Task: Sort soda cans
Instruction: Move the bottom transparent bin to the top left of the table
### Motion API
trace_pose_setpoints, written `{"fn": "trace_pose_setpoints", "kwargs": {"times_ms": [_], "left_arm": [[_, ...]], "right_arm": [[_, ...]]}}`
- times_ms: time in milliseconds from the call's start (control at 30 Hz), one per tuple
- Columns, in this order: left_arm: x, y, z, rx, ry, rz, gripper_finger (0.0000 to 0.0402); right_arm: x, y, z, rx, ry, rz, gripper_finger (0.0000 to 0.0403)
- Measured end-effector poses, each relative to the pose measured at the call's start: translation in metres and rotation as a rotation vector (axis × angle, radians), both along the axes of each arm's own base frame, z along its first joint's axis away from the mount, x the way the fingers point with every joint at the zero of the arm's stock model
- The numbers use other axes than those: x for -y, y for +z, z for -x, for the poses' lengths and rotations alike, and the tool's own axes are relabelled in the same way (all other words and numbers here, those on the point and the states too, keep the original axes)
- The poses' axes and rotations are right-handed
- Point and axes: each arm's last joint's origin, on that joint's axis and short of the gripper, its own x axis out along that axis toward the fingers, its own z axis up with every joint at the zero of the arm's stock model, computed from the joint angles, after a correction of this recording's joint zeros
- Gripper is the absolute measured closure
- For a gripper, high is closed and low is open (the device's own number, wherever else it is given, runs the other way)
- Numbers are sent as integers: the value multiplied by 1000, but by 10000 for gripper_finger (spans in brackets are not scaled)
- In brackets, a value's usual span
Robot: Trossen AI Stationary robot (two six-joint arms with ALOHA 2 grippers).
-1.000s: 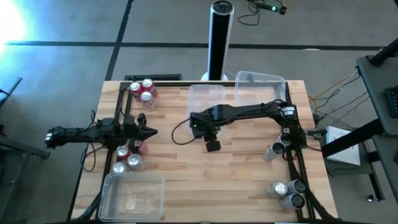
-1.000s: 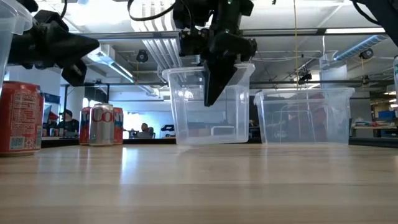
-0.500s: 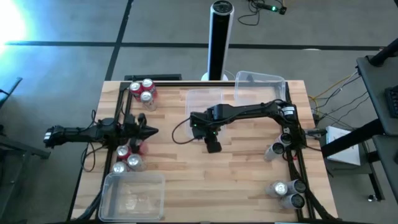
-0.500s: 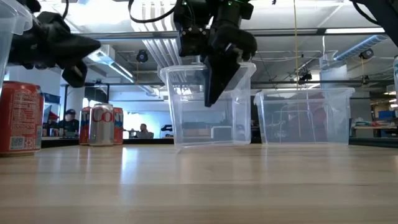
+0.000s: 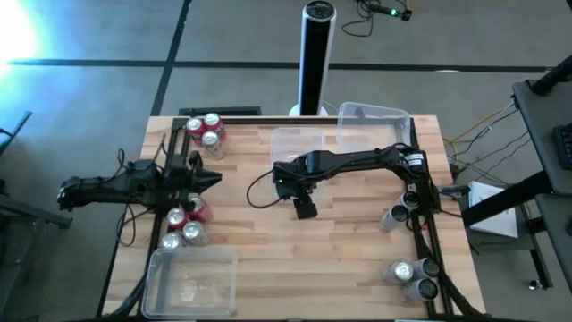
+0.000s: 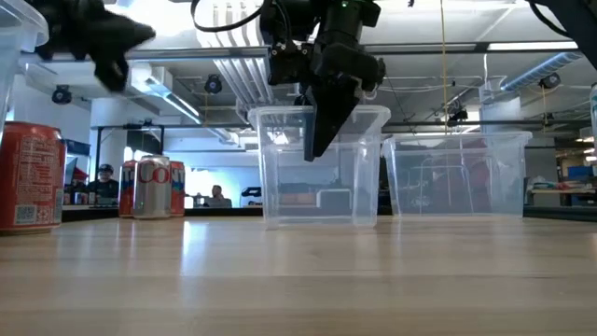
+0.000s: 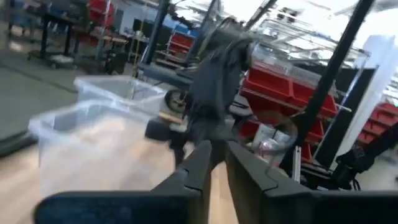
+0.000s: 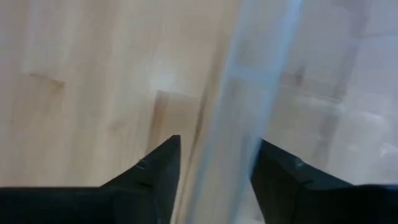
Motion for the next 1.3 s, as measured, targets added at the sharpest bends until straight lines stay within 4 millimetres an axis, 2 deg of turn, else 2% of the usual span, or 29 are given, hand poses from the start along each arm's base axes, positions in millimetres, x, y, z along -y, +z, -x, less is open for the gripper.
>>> {"fn": "trace_pose_setpoints", "kwargs": {"times_ms": [100,233,333,467,567,733,833,933,1033,1167,1300], "left_arm": [[0,25,-1,12,-6,-46,324],[4,47,-8,8,-75,-98,289],[11,49,-17,-32,-188,-102,280],[25,42,-29,-182,-295,-75,278],[29,45,-31,-348,-283,-42,278],[29,59,-27,-626,-246,101,277],[29,53,-20,-871,-221,203,267],[30,47,-14,-1070,-198,298,241],[35,55,-15,-1069,-225,350,211],[46,74,-19,-964,-283,380,178],[70,90,-24,-828,-429,450,165]], "right_arm": [[-1,11,-2,29,-21,14,197],[-11,44,-3,126,-29,31,173],[-26,70,-3,199,-32,42,160],[-59,99,2,285,-1,86,149],[-85,113,5,344,25,136,147],[-113,121,8,409,50,189,151],[-122,120,9,418,27,172,149],[-128,118,10,428,-9,228,145],[-133,118,11,449,-35,290,146],[-137,114,7,488,-94,268,153],[-144,104,4,521,-168,223,162]]}}
